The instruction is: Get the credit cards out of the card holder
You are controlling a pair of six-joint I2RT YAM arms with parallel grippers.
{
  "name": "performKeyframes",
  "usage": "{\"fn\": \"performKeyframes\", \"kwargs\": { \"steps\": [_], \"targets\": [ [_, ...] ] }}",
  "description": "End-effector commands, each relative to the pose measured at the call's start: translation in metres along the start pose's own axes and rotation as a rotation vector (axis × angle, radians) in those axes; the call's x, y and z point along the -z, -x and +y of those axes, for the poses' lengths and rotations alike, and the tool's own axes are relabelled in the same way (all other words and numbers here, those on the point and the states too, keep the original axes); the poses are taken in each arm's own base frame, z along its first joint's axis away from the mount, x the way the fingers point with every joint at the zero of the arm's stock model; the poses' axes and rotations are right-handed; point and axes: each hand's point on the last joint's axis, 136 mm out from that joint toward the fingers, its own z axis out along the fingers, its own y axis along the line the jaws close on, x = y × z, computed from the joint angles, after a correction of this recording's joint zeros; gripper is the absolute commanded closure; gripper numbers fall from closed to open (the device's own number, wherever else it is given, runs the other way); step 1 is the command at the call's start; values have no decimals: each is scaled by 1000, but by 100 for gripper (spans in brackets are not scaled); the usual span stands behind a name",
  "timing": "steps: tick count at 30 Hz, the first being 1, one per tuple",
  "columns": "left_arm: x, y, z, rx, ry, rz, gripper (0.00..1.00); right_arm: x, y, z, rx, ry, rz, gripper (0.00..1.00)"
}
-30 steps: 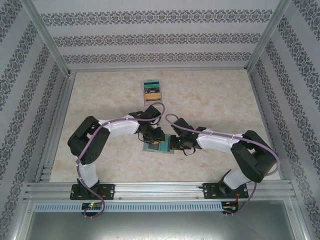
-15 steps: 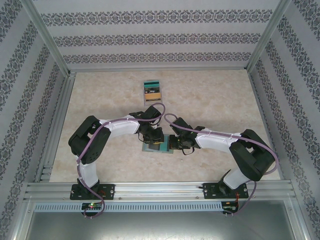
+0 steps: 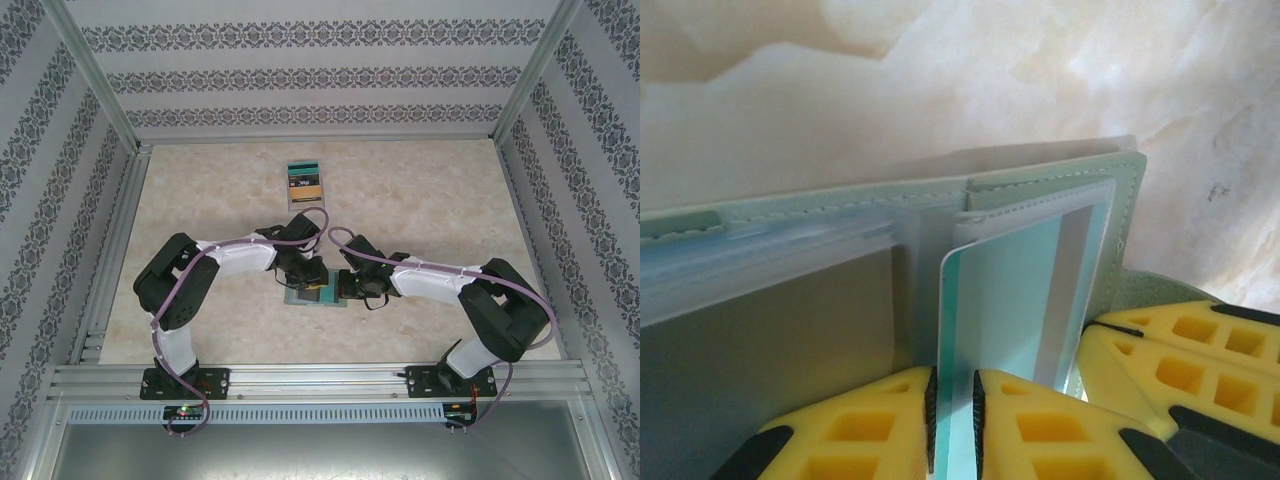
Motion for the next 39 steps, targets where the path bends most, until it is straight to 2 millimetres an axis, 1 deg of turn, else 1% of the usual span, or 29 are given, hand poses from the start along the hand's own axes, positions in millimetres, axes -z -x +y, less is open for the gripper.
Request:
{"fn": "performKeyframes", "kwargs": {
  "steps": [1, 9, 16, 22, 30, 37, 39],
  "targets": [
    [5, 0, -8, 5, -74, -10, 80, -7, -8, -2, 7, -19, 28, 98],
    [6, 1, -11, 18, -138, -23, 80, -8, -9, -3, 5, -21, 34, 99],
    [10, 1, -10, 28, -171, -33, 77, -12, -10, -6, -2, -28, 43, 99],
    [11, 1, -9, 37, -200, -42, 78, -13, -11, -6, -1, -29, 48, 99],
    [10, 0, -1, 59, -194, -43, 78, -14, -12, -8, -6, -37, 50, 99],
    [12, -1, 2, 63, -186, -46, 82, -15, -12, -9, -6, -38, 52, 98],
    [11, -2, 3, 65, -185, -45, 86, -15, -12, -8, -8, -37, 52, 99]
  ]
}}
